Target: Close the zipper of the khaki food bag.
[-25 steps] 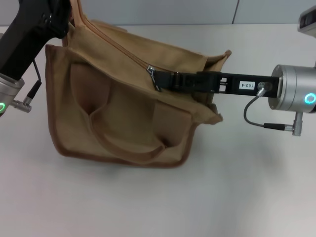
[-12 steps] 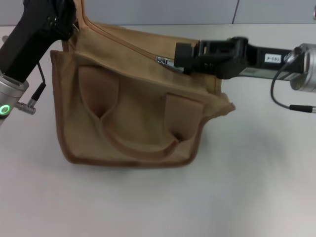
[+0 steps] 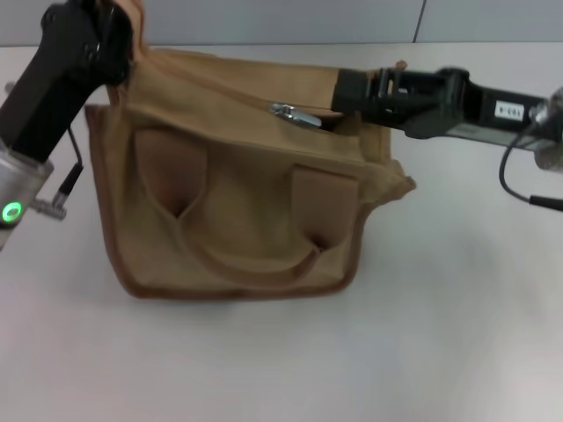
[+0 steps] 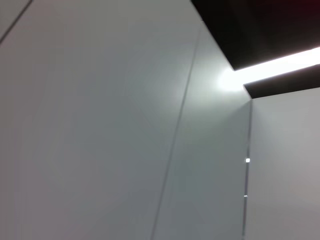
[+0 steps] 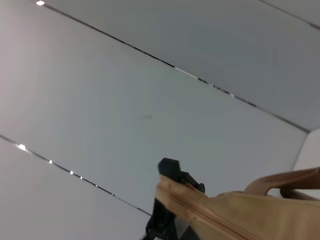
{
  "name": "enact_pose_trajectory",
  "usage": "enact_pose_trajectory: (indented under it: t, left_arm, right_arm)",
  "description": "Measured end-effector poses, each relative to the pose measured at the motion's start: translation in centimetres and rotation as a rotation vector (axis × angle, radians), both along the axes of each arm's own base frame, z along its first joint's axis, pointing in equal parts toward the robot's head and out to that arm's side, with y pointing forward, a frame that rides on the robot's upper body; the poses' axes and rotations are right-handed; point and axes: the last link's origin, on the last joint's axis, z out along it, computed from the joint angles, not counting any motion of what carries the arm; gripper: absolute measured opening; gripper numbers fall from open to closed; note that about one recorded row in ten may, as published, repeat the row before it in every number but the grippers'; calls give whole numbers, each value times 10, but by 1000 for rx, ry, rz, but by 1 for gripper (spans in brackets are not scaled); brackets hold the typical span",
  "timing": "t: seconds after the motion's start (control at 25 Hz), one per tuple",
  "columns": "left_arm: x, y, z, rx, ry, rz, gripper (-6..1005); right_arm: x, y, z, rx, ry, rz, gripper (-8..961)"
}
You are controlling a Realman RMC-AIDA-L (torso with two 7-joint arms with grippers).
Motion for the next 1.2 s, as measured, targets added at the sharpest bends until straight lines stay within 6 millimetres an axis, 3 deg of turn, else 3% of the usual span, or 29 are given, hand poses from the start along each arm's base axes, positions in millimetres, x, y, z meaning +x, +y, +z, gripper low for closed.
enact_pose_trajectory:
  t: [0.4, 0.64, 0.96, 1.2]
  left_arm:
    - [-26, -19, 5, 52, -14, 92, -1]
    - [-20, -19, 4, 47, -19, 56, -1]
    - [-14, -16, 4, 44, -21, 34, -1]
    - [-12, -15, 3, 46, -17, 27, -2]
  right_arm:
    - [24, -20, 8, 242, 5, 105, 347]
    - [19, -18, -7, 183, -67, 150, 344]
    - [32, -16, -11, 193, -97, 67, 340]
    - [29, -12, -13, 166, -101, 43, 337]
